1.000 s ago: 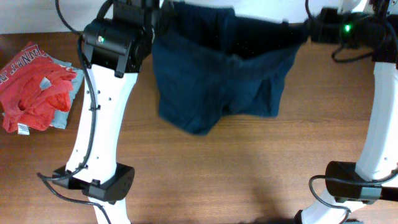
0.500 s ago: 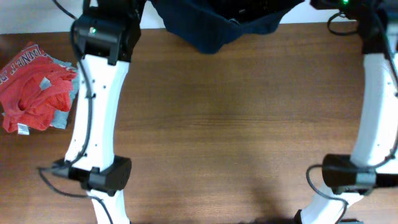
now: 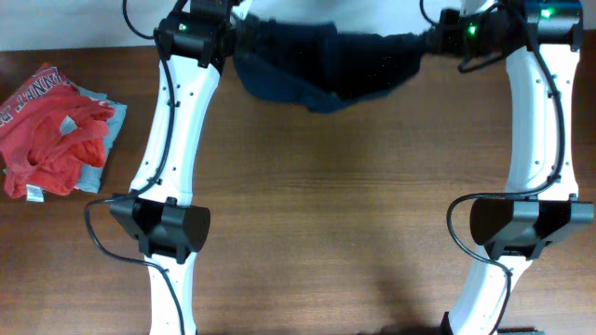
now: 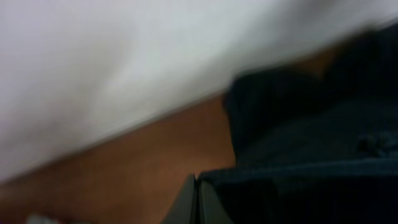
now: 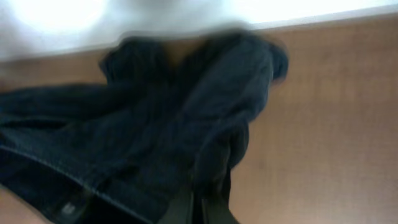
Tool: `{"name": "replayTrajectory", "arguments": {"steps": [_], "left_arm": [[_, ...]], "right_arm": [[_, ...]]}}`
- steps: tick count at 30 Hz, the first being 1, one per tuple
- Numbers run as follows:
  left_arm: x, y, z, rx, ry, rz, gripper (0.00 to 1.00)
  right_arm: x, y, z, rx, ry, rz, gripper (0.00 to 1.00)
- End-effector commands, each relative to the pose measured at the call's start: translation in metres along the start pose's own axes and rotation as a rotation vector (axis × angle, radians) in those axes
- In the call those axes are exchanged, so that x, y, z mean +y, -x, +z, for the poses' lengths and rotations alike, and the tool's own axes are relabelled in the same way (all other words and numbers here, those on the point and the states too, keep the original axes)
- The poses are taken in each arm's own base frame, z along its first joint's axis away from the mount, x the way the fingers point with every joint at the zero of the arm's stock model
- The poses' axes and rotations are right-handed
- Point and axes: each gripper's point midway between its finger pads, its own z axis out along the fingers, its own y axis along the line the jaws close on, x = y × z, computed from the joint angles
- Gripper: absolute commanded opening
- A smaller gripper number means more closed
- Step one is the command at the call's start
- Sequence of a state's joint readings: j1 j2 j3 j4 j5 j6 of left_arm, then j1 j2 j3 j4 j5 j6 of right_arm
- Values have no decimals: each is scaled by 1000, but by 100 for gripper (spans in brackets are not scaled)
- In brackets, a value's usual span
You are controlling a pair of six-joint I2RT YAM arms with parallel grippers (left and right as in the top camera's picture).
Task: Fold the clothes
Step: 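Lay the shirt flat on the table with both grippers and release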
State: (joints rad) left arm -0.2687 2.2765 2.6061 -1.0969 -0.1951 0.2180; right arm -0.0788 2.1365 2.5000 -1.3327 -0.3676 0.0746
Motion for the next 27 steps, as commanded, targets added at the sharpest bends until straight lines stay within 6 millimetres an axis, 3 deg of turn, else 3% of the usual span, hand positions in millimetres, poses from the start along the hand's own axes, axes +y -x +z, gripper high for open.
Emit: {"name": "replayTrajectory", "arguments": {"steps": [1,10,15,21,27], "left_arm": [[68,-30,-23,96,150,-82,0],[24,-85,-41,318,-78,-70,0],[5,-113,-55,444,-176,-66,0],[-2,-122,-65,484,-212,-72,0],[-14,-119,-67,475,-277,-110,0]], "right_arm": [[-34,-14,-35,21,-159,32,4],[-27,-75,-46,267,-136,58,4],[-12,-74,-53,249,-89,48,4],[-2,-79,-73,224,-109,21,4],[-11,-136,-83,358,-168,62,4]]}}
